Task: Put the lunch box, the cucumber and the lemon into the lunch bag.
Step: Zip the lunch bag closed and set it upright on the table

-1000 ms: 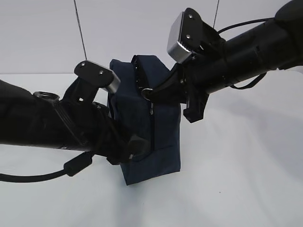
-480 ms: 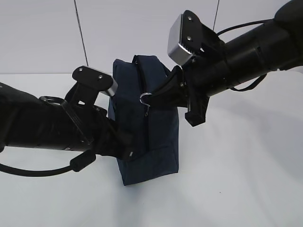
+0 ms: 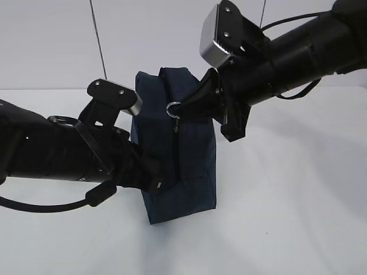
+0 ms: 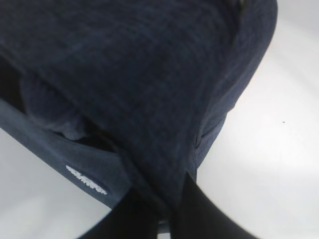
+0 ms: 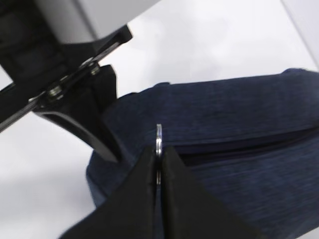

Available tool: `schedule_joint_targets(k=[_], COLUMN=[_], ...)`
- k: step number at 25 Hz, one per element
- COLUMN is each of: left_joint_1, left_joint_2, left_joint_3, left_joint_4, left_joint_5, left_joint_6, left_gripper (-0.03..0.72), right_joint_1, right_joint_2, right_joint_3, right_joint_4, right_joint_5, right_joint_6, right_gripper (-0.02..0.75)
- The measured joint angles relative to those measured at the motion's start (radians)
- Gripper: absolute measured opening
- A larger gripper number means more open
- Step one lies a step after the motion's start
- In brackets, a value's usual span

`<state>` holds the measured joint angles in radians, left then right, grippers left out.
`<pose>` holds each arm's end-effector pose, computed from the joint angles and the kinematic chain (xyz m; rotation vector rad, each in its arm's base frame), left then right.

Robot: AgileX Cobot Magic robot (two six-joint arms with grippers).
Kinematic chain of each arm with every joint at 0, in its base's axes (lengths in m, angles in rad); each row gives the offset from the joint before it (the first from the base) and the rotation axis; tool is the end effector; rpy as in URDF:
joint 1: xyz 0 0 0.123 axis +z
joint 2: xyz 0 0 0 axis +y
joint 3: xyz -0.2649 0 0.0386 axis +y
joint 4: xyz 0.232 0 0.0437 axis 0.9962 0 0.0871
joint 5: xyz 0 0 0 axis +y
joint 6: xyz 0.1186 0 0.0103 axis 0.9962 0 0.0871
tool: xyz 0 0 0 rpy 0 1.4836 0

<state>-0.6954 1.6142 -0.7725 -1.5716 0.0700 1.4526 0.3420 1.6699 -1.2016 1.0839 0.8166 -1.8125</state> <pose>0.2432 -0.2139 0.1607 0.7093 2.2661 -0.4830 0.3058 0.1903 0.2491 -1.5363 1.6196 0.5439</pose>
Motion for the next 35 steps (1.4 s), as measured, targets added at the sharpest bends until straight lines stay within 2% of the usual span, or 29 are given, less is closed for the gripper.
schedule_joint_targets(k=[15,27,35], left_joint_1=[0.0,0.0,0.0], left_joint_2=[0.002,0.002,0.0], left_joint_3=[-0.003,0.007,0.035], left_joint_4=[0.0,0.0,0.0], left_joint_5=[-0.003,-0.017,-0.042], left_joint_6=[0.0,0.0,0.0], left_gripper=[-0.003,-0.003,-0.003], right_joint_1=[0.0,0.0,0.002], right_joint_2=[0.094,0.105,0.1], right_joint_3=[-0.122,-0.131,-0.131], right_joint_4=[-0.004,-0.028,-0.018], right_joint_5=[-0.04,-0.063,-0.01], right_joint_6=[0.011,0.048,0.057], right_gripper=[0.008,0.008,0.008])
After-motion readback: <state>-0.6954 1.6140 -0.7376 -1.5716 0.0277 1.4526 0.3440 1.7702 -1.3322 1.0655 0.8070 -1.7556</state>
